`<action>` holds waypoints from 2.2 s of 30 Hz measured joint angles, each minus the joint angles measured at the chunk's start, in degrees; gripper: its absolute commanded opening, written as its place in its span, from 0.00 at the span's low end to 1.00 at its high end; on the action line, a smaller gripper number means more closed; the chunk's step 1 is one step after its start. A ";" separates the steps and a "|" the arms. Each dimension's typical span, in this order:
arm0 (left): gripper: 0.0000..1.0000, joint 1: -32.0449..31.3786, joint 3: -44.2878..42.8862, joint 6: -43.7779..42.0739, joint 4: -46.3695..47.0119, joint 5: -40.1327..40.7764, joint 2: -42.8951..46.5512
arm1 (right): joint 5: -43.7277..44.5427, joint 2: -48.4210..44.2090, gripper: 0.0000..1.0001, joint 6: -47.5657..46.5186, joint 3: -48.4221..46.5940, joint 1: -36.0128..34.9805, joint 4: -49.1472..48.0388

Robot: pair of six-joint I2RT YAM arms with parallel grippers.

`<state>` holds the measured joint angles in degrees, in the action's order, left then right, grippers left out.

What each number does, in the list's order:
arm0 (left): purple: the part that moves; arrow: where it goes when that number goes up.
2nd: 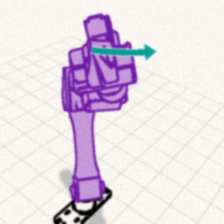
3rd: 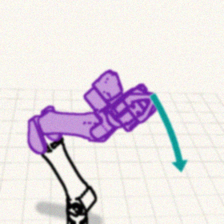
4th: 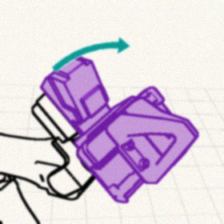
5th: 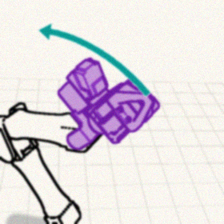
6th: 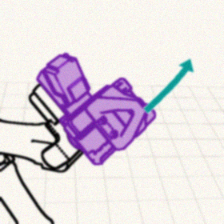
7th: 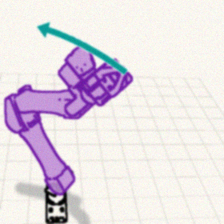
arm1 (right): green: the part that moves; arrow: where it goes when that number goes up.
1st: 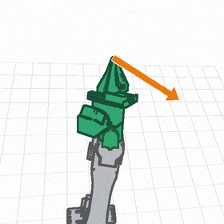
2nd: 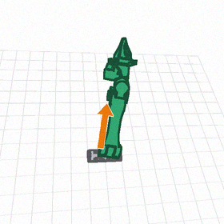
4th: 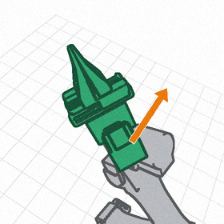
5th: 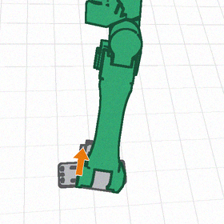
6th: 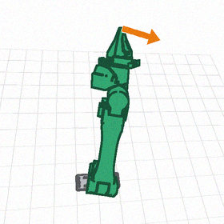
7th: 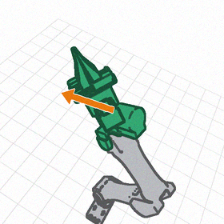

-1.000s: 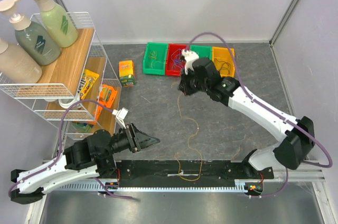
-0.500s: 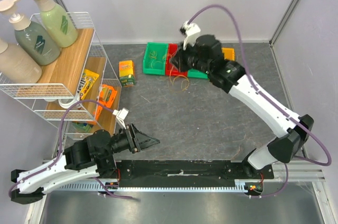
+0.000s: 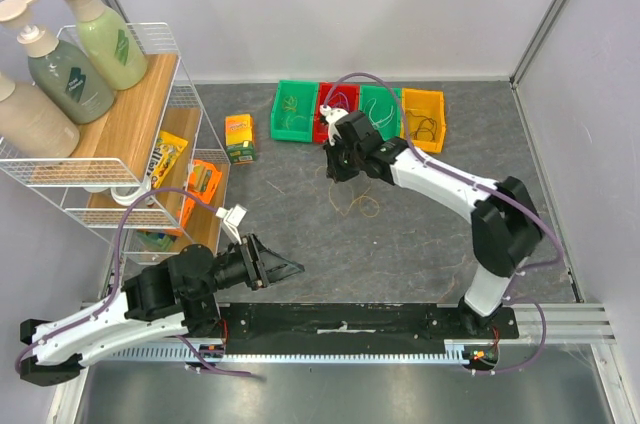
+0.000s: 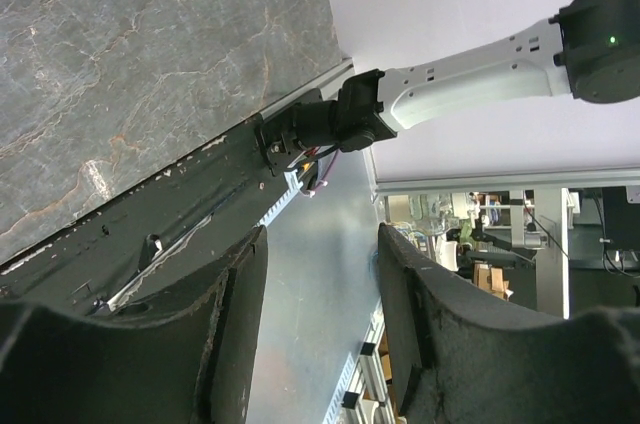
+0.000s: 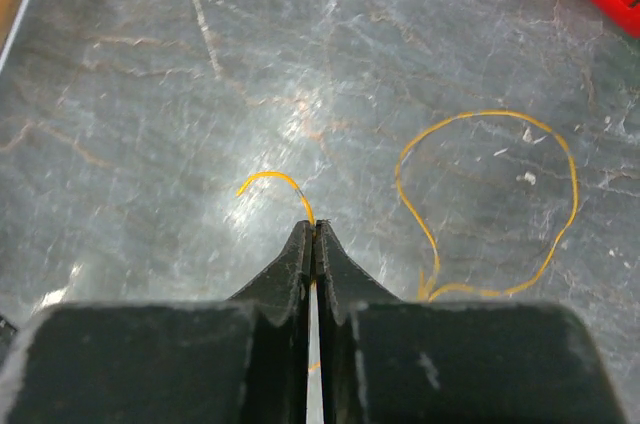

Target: Untangle the cables

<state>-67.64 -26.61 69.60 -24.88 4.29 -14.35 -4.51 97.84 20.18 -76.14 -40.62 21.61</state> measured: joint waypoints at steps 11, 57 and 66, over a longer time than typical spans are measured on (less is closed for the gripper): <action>0.55 0.00 0.00 -0.02 -0.20 -0.37 0.52 | 9.49 10.56 0.83 -4.24 -8.22 3.76 3.50; 0.55 0.00 -14.75 -22.03 1.81 -2.86 -15.89 | -25.22 -18.29 0.00 12.76 13.20 1.42 -4.61; 0.55 0.00 -15.23 -25.03 0.96 -0.39 -21.14 | -30.05 -22.34 0.00 16.11 14.84 -5.84 -1.31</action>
<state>-67.64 -41.85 44.58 -23.92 3.90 -35.48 -34.57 75.50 36.29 -61.30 -46.46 20.29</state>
